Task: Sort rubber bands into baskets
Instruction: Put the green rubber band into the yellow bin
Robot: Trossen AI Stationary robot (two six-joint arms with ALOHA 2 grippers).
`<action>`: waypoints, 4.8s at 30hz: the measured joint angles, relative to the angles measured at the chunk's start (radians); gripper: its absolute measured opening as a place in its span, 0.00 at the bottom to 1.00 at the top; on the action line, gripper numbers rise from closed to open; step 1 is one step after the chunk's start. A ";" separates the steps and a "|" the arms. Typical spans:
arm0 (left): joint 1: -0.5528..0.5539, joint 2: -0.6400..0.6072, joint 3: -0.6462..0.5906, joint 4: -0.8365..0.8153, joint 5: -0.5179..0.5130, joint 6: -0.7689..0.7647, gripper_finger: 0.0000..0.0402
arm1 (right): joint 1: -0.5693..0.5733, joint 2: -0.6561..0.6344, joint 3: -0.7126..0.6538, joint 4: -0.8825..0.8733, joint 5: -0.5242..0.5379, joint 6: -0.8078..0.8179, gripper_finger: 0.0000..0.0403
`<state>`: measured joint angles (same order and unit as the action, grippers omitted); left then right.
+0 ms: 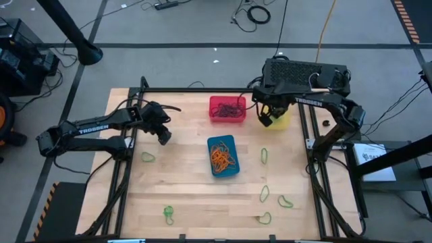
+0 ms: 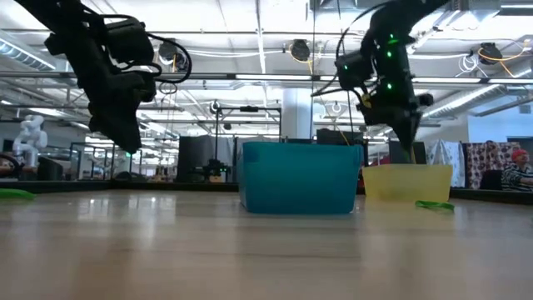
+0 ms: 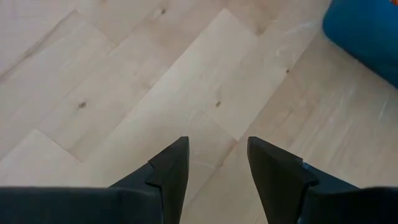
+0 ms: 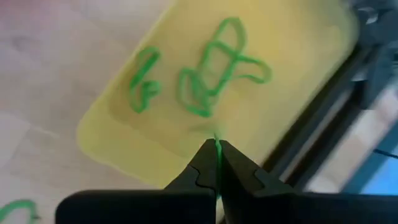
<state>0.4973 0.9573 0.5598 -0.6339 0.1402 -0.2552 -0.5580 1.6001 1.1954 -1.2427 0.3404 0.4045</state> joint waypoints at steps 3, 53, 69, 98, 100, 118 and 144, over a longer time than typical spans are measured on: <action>0.000 0.000 0.000 0.000 0.000 -0.001 0.42 | -0.003 0.001 -0.047 0.047 -0.036 0.002 0.01; -0.002 0.062 0.000 0.250 0.012 0.061 0.42 | 0.914 0.000 0.014 -0.035 -0.522 0.794 0.39; -0.002 0.225 0.000 0.318 0.040 0.132 0.42 | 1.295 0.001 -0.174 0.262 -0.681 1.221 0.39; -0.099 0.312 0.000 0.467 0.043 0.077 0.42 | 1.341 0.001 -0.406 0.622 -0.656 1.229 0.03; -0.101 0.312 0.000 0.478 0.043 0.077 0.42 | 1.324 0.002 -0.381 0.584 -0.653 1.230 0.03; -0.101 0.312 0.000 0.651 0.043 -0.028 0.42 | 0.894 -0.019 -0.045 -0.151 -0.208 0.793 0.00; -0.194 0.312 0.000 0.527 0.110 -0.265 0.42 | -0.125 -0.024 -0.044 0.203 0.047 -0.209 0.03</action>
<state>0.3028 1.2697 0.5595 -0.1066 0.2499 -0.5206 -0.6835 1.5764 1.1515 -1.0400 0.3876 0.1954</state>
